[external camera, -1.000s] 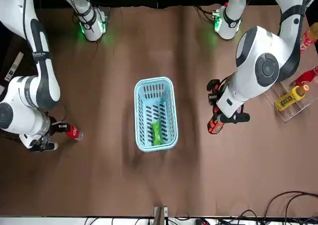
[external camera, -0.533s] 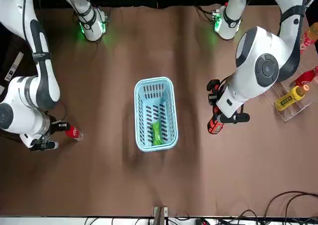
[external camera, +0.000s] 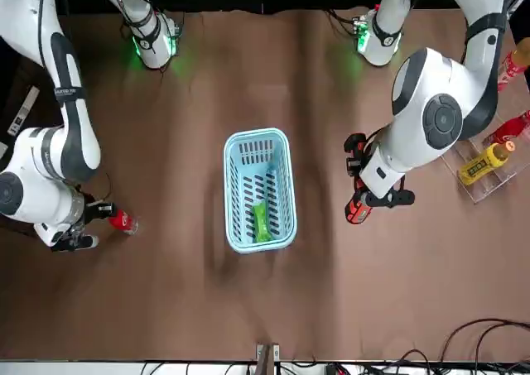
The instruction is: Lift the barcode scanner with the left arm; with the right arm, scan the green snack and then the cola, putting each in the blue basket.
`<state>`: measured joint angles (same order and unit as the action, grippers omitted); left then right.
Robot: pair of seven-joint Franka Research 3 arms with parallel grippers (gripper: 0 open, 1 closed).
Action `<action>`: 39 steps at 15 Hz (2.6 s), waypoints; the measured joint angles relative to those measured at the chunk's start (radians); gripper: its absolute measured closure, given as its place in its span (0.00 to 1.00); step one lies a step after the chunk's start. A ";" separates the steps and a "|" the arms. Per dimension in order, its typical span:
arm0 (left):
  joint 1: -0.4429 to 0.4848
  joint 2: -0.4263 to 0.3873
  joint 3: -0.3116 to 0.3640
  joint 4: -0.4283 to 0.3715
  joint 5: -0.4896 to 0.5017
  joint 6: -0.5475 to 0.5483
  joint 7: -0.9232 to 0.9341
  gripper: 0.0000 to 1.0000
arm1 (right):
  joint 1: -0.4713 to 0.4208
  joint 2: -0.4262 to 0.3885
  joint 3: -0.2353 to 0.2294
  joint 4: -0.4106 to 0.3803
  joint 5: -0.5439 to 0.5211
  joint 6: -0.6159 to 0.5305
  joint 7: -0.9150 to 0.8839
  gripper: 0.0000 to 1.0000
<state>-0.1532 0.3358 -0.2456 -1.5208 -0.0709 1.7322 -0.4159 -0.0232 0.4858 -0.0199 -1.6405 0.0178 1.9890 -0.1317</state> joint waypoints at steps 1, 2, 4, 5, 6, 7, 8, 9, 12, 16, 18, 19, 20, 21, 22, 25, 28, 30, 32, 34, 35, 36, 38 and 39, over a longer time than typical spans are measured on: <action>0.000 0.000 0.000 0.000 0.000 0.000 0.000 0.63 | 0.000 0.000 0.000 0.000 0.000 0.000 0.000 0.55; 0.000 0.000 0.000 0.000 0.000 0.000 0.000 0.63 | 0.000 0.000 0.000 0.000 0.000 0.000 0.000 0.55; 0.000 0.000 0.000 0.000 0.000 0.000 0.000 0.63 | 0.000 -0.002 0.000 0.001 0.000 0.000 -0.002 0.60; 0.000 0.000 0.000 0.000 0.000 0.000 0.000 0.63 | 0.000 -0.002 -0.001 0.001 -0.001 0.000 -0.004 0.65; 0.000 0.000 0.000 0.000 0.000 0.000 0.000 0.63 | -0.001 -0.003 -0.001 0.001 -0.001 0.000 -0.004 0.68; 0.000 0.000 0.000 0.000 0.000 0.000 0.000 0.63 | -0.001 -0.003 -0.001 0.001 -0.001 0.000 -0.005 0.68; 0.000 0.001 0.000 0.000 0.000 0.000 0.000 0.63 | -0.001 -0.003 -0.001 0.001 -0.001 -0.003 -0.007 0.68; 0.000 0.001 0.000 0.000 0.000 0.000 0.000 0.63 | -0.001 -0.004 0.000 0.003 -0.001 -0.015 -0.012 0.68; 0.001 0.001 0.000 0.001 0.000 0.000 0.000 0.63 | 0.000 -0.017 0.009 0.028 0.001 -0.102 -0.028 0.68; 0.012 -0.003 -0.001 0.015 -0.110 -0.004 -0.008 0.63 | 0.004 -0.127 0.088 0.064 0.005 -0.278 -0.070 0.68; 0.046 -0.016 -0.007 0.020 -0.219 -0.033 -0.009 0.63 | 0.010 -0.201 0.163 0.066 0.030 -0.370 -0.070 0.68; 0.067 -0.024 -0.013 0.021 -0.281 -0.051 -0.004 0.63 | 0.015 -0.232 0.194 0.066 0.061 -0.399 -0.069 0.68; 0.082 -0.033 -0.016 0.022 -0.346 -0.068 -0.001 0.63 | 0.020 -0.257 0.220 0.066 0.101 -0.421 -0.061 0.68; 0.090 -0.042 -0.018 0.022 -0.404 -0.083 -0.001 0.63 | 0.027 -0.274 0.246 0.070 0.132 -0.439 -0.032 0.68; 0.093 -0.049 -0.019 0.022 -0.453 -0.096 -0.001 0.63 | 0.038 -0.283 0.267 0.077 0.148 -0.451 0.018 0.68; 0.092 -0.055 -0.029 0.022 -0.597 -0.116 0.010 0.63 | 0.104 -0.286 0.288 0.106 0.157 -0.451 0.145 0.68; 0.086 -0.049 -0.038 0.020 -0.740 -0.128 0.101 0.63 | 0.161 -0.286 0.292 0.177 0.218 -0.449 0.171 0.68; 0.074 -0.042 -0.040 0.019 -0.749 -0.128 0.126 0.63 | 0.189 -0.286 0.292 0.216 0.245 -0.449 0.189 0.68; 0.064 -0.032 -0.052 0.018 -0.750 -0.129 0.148 0.63 | 0.224 -0.286 0.292 0.228 0.260 -0.416 0.211 0.68; 0.062 -0.023 -0.071 0.018 -0.750 -0.129 0.155 0.63 | 0.261 -0.283 0.293 0.228 0.295 -0.349 0.260 0.68; 0.061 -0.021 -0.076 0.019 -0.750 -0.129 0.157 0.63 | 0.279 -0.282 0.293 0.229 0.299 -0.327 0.276 0.68; 0.061 -0.019 -0.078 0.019 -0.751 -0.129 0.162 0.63 | 0.294 -0.281 0.293 0.229 0.301 -0.308 0.287 0.68; 0.061 -0.017 -0.078 0.020 -0.766 -0.129 0.172 0.63 | 0.317 -0.278 0.293 0.229 0.304 -0.259 0.306 0.68; 0.061 -0.015 -0.079 0.021 -0.773 -0.129 0.182 0.63 | 0.326 -0.275 0.293 0.230 0.305 -0.242 0.317 0.68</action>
<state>-0.0918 0.3213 -0.3247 -1.4995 -0.8440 1.6036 -0.2343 0.3025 0.2105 0.2727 -1.4110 0.3228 1.7469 0.1855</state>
